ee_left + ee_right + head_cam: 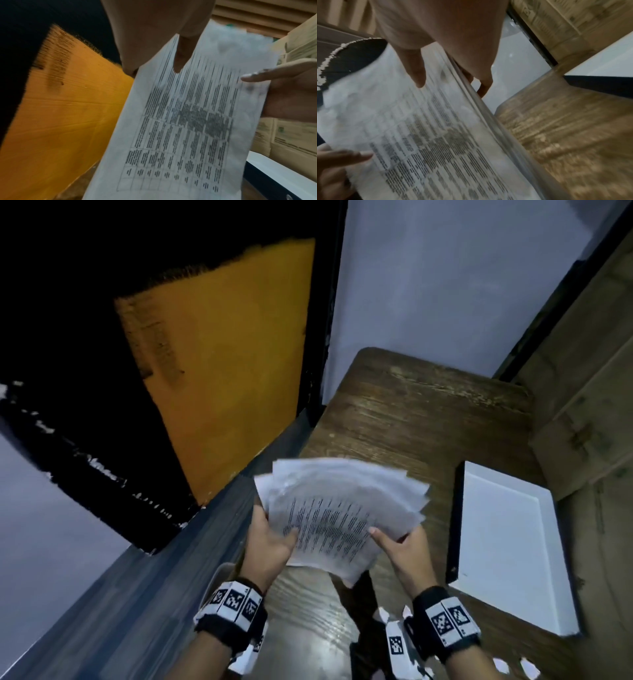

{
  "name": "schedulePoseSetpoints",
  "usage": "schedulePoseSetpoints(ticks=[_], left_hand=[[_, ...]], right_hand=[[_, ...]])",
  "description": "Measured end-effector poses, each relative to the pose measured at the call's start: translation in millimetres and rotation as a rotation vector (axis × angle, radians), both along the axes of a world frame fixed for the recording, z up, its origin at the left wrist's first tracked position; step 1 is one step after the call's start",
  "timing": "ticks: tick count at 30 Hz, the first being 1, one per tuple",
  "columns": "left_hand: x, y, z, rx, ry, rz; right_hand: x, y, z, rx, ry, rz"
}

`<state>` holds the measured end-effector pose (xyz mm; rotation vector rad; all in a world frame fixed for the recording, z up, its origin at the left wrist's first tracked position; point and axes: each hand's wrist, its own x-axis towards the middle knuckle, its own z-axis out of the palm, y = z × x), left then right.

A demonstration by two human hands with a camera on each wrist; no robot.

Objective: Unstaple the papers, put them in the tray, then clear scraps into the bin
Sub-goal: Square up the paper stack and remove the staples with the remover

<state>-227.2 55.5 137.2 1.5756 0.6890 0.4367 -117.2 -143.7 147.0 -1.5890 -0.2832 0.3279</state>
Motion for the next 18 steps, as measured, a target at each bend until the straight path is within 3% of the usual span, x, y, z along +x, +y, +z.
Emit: schedulePoseSetpoints(ticks=[6, 9, 11, 13, 16, 18], left_hand=[[-18.9, -10.7, 2.1, -0.181, -0.010, 0.052], [-25.9, 1.0, 11.4, -0.154, -0.044, 0.048], [-34.3, 19.3, 22.6, -0.057, -0.095, 0.059], [-42.5, 37.3, 41.3, 0.177, -0.167, 0.099], [-38.9, 53.6, 72.9, 0.701, -0.008, -0.051], [-29.8, 55.5, 83.5, 0.742, 0.104, -0.197]], right_hand=[[-31.9, 14.5, -34.5, -0.152, 0.116, -0.009], [-32.6, 21.0, -23.6, -0.171, 0.059, -0.058], [-27.1, 24.0, 2.4, -0.137, -0.053, -0.016], [-19.1, 25.9, 29.4, -0.127, -0.193, 0.115], [-4.6, 32.9, 55.5, -0.302, -0.464, 0.358], [-0.1, 42.3, 66.8, -0.435, -0.625, 0.498]])
